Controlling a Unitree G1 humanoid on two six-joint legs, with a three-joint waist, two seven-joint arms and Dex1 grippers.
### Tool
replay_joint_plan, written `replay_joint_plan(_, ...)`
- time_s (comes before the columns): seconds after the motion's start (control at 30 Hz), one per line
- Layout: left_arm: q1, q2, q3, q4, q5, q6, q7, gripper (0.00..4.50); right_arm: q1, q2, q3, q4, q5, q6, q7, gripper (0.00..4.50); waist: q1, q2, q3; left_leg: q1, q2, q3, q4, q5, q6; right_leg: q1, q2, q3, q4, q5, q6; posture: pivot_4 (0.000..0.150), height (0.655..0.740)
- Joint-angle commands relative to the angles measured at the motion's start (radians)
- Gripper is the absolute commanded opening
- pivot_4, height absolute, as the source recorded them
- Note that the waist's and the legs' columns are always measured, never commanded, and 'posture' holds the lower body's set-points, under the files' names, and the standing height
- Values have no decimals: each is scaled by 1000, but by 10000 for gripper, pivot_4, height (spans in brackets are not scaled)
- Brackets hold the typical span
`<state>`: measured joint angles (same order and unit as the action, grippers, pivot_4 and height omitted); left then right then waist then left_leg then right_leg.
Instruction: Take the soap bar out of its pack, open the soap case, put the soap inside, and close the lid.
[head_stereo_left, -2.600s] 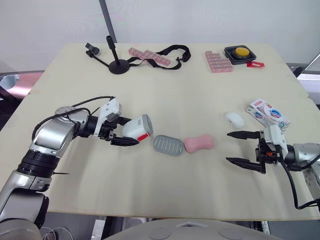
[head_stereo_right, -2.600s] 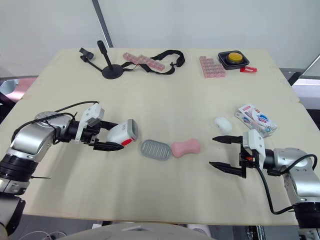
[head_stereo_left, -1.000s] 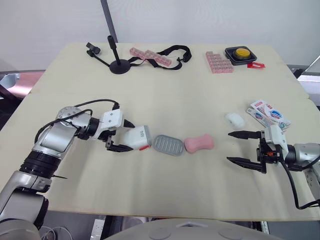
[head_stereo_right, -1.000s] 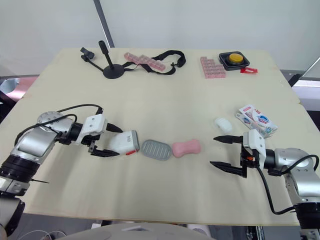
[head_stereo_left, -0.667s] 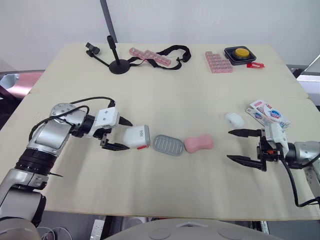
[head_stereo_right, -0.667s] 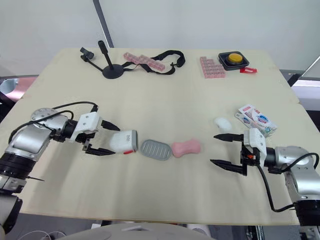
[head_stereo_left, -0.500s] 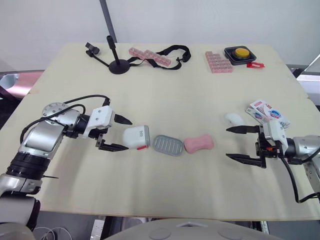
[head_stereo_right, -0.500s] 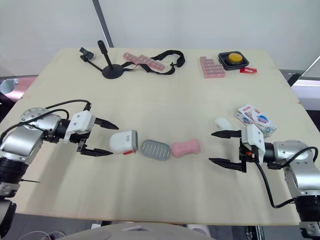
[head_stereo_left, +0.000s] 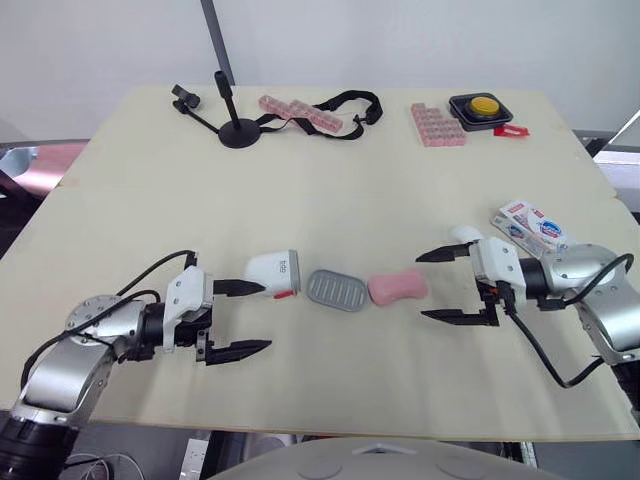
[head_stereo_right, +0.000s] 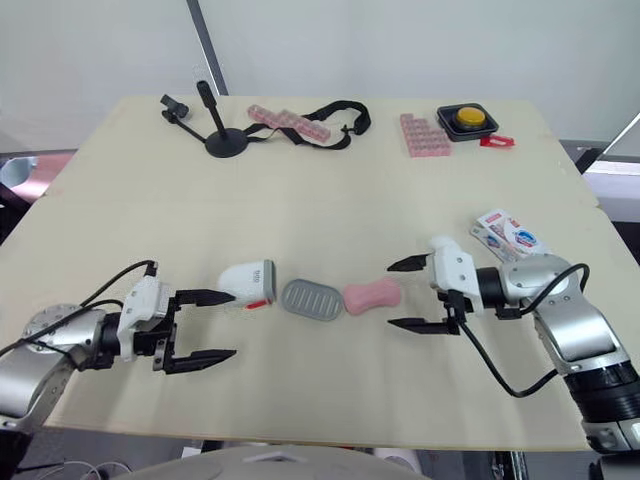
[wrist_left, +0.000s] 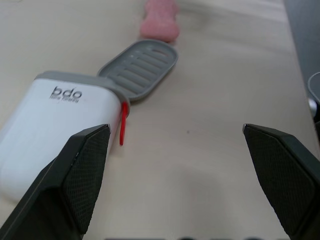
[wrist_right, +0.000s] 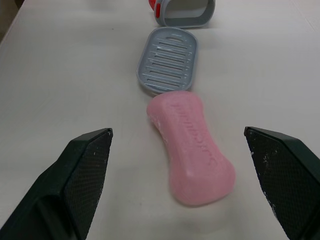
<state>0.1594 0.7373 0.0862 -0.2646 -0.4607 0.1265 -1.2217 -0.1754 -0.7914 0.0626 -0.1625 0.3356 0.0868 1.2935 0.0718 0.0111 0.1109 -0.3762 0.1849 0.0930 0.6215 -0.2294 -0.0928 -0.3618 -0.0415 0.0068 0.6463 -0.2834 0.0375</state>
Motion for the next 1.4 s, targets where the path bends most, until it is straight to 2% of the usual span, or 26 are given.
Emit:
replay_joint_plan(0.03, 44, -14, 56, 44, 20, -102, 11, 44961, -22, 5, 11, 10, -30, -30, -16, 45000, -2, 0, 0, 0, 0, 0, 0, 0, 0, 0, 0, 0, 0, 0, 0, 1500, 7400)
replay_joint_plan(0.23, 101, -62, 45, 134, 78, -288, 11, 44961, -79, 16, 61, 51, -66, -73, -2, 45000, -8, 0, 0, 1, 0, 0, -1, 0, 0, 0, 0, 0, 0, 0, 0, 1500, 7400)
replay_joint_plan(0.37, 101, -124, 23, 134, 90, -323, 64, 44961, -157, 44, 119, 85, -97, -61, 4, 45000, -10, 0, 0, 1, 1, 0, -1, 0, 0, 0, 0, 0, 0, 0, 0, 1500, 7400)
replay_joint_plan(0.5, 111, -135, -6, 96, 97, -351, 62, 44961, -220, 58, 167, 114, -116, -39, 30, 45000, -15, 0, 0, 1, 1, 0, -1, 0, 0, 0, 0, 0, 2, 0, 0, 1500, 7400)
replay_joint_plan(0.77, 154, -127, -44, -18, 83, -344, 73, 44961, -281, 56, 251, 140, -180, -38, 77, 45000, -17, 0, 0, 1, 1, 0, -1, 0, 0, 0, 1, 0, 2, 0, 0, 1500, 7400)
replay_joint_plan(0.9, 206, -96, -52, -56, 52, -272, 66, 44961, -319, 81, 281, 166, -222, -44, 59, 45000, -22, 0, 0, 1, 2, 0, -1, 0, -1, 0, 2, 0, 2, 0, 0, 1500, 7400)
replay_joint_plan(1.37, 227, -78, -53, -56, 58, -271, 82, 44961, -360, 117, 335, 252, -297, -78, 67, 45000, -21, 0, 0, 1, 2, 0, 0, 1, -1, 0, 2, 1, 3, 0, 0, 1500, 7400)
replay_joint_plan(1.4, 225, -79, -52, -50, 61, -276, 82, 44993, -363, 120, 339, 260, -304, -83, 68, 42391, -21, 0, 0, 1, 3, 0, 0, 1, -1, 0, 2, 1, 3, 0, 0, 1500, 7400)
